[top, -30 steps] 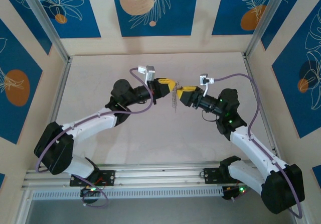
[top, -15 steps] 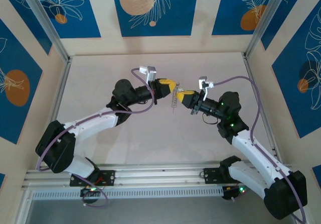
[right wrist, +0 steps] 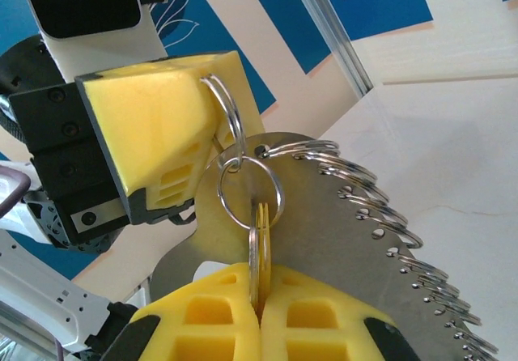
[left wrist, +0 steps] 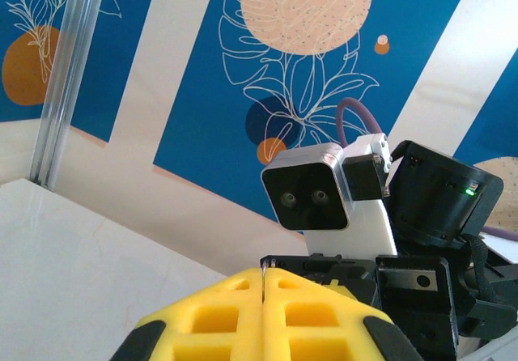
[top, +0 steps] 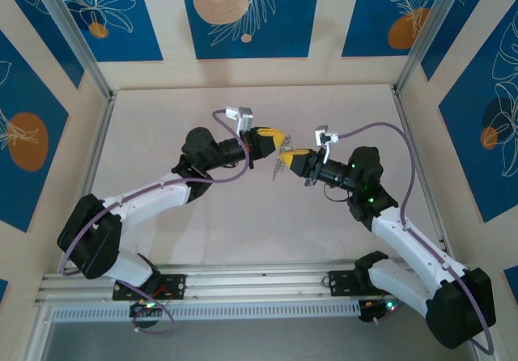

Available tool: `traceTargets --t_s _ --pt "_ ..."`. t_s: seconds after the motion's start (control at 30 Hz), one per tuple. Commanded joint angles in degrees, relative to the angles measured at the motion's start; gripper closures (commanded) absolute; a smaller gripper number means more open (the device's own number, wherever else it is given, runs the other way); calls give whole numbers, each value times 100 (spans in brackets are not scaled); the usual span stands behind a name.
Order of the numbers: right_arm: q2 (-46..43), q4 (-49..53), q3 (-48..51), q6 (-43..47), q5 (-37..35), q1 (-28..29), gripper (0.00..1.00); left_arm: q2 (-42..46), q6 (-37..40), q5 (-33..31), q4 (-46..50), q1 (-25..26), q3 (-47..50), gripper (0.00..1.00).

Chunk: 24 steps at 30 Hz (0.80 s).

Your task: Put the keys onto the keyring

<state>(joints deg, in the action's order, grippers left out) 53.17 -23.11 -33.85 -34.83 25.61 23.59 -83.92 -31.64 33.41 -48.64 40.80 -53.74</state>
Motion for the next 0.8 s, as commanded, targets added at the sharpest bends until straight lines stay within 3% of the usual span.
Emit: traceTargets --t_s 0.0,0.17,0.3,0.4,0.63,0.77 --pt "75 226 -113 177 185 94 100 -28 -90 29 -365 -16 -224 100" --pt "142 226 -210 173 175 123 98 -37 -110 17 -408 -11 -190 100" --pt "34 383 -215 212 40 87 66 -19 -99 -18 -381 -11 -156 100" --pt "-203 552 -159 214 65 -57 53 6 -75 -45 -341 -12 -153 100" --pt "-950 747 -34 24 52 -532 48 7 -76 -24 -309 -15 -181 100" --pt "-914 386 -91 -200 -46 -660 47 -2 -99 -20 -334 -15 -173 100"
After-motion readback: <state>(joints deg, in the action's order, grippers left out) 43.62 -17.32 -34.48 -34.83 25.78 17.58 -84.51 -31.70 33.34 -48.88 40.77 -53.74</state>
